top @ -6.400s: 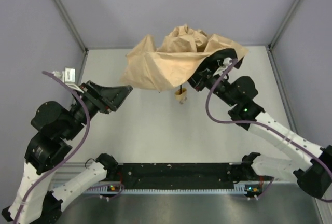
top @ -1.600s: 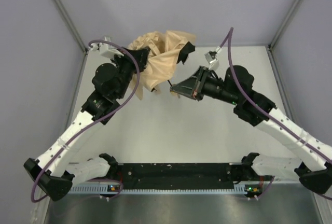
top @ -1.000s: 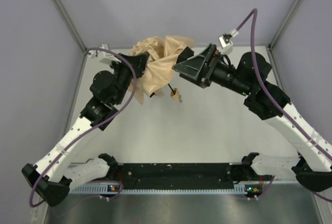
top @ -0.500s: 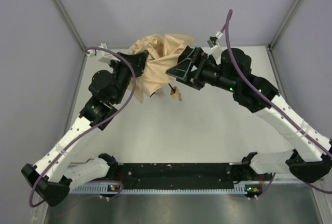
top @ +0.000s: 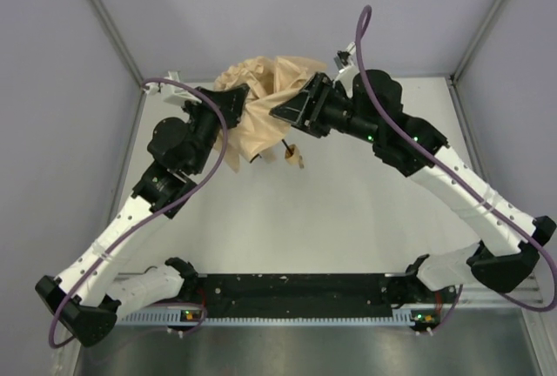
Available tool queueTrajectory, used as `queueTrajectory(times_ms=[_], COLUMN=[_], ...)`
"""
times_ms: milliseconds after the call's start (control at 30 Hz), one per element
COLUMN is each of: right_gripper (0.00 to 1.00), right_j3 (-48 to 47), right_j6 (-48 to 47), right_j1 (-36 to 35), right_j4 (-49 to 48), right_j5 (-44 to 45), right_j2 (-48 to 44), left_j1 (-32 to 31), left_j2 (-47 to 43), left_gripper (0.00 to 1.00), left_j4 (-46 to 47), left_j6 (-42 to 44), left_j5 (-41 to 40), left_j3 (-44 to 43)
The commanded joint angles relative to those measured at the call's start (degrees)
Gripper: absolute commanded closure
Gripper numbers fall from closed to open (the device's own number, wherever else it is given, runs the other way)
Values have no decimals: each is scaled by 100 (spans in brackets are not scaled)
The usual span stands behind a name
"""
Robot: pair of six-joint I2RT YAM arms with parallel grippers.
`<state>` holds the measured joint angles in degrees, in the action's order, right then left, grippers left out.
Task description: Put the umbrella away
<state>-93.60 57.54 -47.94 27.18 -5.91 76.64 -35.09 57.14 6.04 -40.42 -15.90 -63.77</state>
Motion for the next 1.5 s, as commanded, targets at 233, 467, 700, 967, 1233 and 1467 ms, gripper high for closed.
queueTrajectory(times_ms=[233,467,700,967,1233,1467], right_gripper=[100,86,35,23,50,22], right_j3=[2272,1935,2011,1066,-1229,-284], right_j6=[683,303,-1261,-2860,-3575,-520], right_j1=[-505,-497,-146,1111,1314,1191], right_j4=[-4968,-3258,-612,1763,2002,1563], right_j5=[-1965,-1597,-1791,-1598,-1841,-1432], right_j2=[-721,-721,-1869,-2472,-635,-956], left_j1=[29,38,327,758,793,793], left_j2=[121,253,43,-46,-2,-1], left_gripper=[100,100,100,100,100,100], left_j4=[967,1855,2278,2182,2516,1998], left_j6=[-782,-1038,-924,-581,-818,-63], left_j5=[-177,666,1562,3258,4174,3482], left_j3=[-250,13,576,436,453,225])
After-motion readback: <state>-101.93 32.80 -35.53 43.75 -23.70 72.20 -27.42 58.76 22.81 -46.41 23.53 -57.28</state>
